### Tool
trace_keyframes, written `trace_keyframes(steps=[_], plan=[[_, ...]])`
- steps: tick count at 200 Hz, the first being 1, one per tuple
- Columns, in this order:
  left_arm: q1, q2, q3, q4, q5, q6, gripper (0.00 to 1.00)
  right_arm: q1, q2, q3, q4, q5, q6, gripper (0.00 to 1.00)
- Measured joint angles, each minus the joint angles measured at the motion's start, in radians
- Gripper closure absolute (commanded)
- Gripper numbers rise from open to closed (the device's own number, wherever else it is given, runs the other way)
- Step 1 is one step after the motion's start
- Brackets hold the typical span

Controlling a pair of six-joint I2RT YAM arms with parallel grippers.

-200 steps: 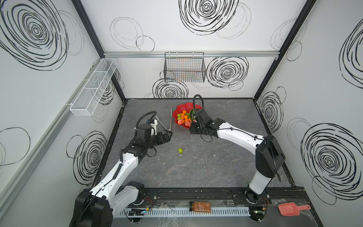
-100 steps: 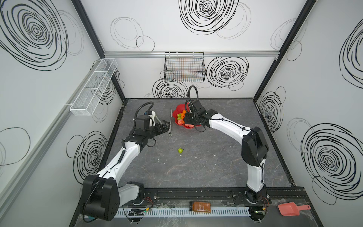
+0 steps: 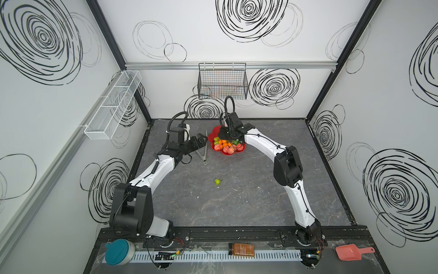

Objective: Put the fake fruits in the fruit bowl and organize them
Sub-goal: 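Lift and carry the round pear over the red bowl with the right gripper, then lower the pear into the bowl and open the right gripper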

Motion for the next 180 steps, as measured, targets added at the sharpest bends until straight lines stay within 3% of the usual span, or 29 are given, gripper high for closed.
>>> trace_keyframes(steps=[71, 180], plan=[[-0.027, 0.096, 0.069, 0.056, -0.054, -0.032, 0.04, -0.043, 0.169, 0.187, 0.042, -0.057, -0.002, 0.65], [-0.026, 0.127, 0.069, 0.101, -0.027, -0.024, 0.04, -0.056, 0.281, 0.27, 0.176, -0.063, 0.01, 0.61]])
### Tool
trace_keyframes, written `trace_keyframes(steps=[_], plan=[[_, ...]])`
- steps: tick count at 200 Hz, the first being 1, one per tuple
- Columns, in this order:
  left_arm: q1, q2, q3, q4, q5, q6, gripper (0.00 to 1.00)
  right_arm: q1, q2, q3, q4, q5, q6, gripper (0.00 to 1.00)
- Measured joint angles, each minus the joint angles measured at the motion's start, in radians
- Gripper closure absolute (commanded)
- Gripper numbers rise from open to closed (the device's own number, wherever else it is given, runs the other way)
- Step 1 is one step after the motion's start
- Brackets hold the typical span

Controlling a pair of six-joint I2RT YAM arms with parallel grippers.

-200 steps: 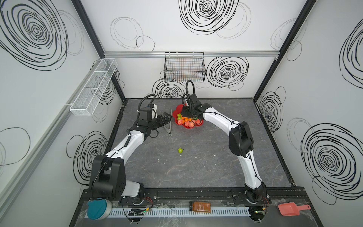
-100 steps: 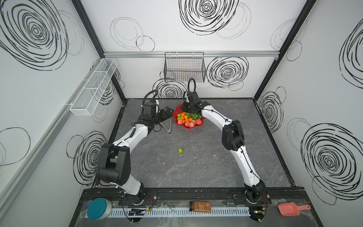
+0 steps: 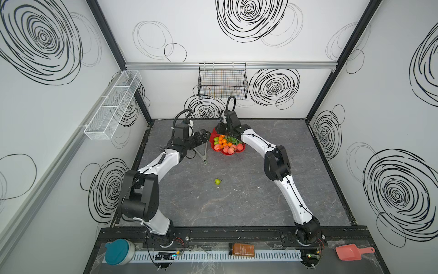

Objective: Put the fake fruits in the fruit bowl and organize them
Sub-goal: 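Lower the pear into the bowl and open the right gripper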

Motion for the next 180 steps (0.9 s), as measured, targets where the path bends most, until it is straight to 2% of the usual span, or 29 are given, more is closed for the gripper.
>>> trace_keyframes(steps=[109, 180], plan=[[0.025, 0.001, 0.0, 0.0, 0.002, -0.002, 0.04, -0.013, 0.059, 0.026, 0.035, -0.021, 0.032, 0.56], [0.042, 0.0, 0.0, 0.0, 0.006, -0.001, 0.04, -0.023, 0.059, 0.028, 0.026, -0.026, 0.029, 0.57]])
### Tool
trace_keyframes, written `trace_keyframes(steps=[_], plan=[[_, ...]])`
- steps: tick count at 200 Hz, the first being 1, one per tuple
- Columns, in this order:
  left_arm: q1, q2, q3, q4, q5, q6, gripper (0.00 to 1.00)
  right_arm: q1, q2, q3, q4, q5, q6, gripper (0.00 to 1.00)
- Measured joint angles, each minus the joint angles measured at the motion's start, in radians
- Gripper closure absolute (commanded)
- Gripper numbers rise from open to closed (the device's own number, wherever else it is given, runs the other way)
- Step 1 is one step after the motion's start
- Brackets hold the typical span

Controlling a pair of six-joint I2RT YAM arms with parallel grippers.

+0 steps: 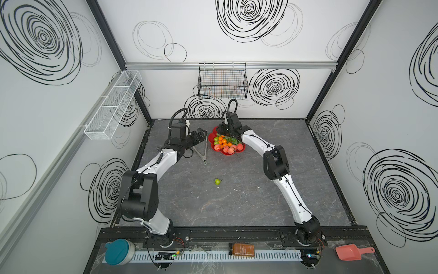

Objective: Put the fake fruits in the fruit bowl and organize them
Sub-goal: 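Lower the pear into the bowl and open the right gripper, then move the right gripper down to the last small green pear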

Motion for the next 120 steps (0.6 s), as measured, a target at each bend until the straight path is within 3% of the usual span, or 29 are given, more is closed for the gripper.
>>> trace_keyframes(steps=[55, 120], plan=[[-0.023, -0.113, -0.044, -0.048, -0.024, 0.031, 0.04, 0.002, -0.087, -0.054, -0.103, 0.014, -0.064, 0.61], [-0.053, -0.457, -0.2, -0.169, -0.04, 0.046, 0.04, 0.029, -0.62, -0.59, 0.007, 0.065, -0.127, 0.6]])
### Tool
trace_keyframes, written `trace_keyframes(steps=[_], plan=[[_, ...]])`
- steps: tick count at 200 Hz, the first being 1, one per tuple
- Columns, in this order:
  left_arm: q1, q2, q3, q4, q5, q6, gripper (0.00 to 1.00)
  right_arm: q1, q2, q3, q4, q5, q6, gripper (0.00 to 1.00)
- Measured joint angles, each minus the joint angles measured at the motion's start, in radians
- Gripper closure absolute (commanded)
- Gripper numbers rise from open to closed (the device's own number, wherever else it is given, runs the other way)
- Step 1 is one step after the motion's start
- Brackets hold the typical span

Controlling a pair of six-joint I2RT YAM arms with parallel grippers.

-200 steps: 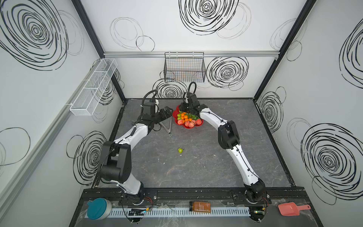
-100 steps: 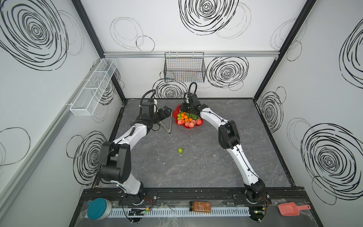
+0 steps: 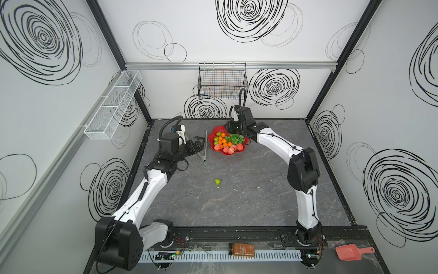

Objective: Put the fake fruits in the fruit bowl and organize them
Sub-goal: 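Move the right gripper down to the last small green pear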

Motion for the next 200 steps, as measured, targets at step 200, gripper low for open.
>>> trace_keyframes(steps=[200], plan=[[-0.234, -0.536, -0.418, -0.265, -0.092, -0.152, 0.04, 0.325, -0.455, -0.764, 0.063, 0.169, 0.069, 0.5]])
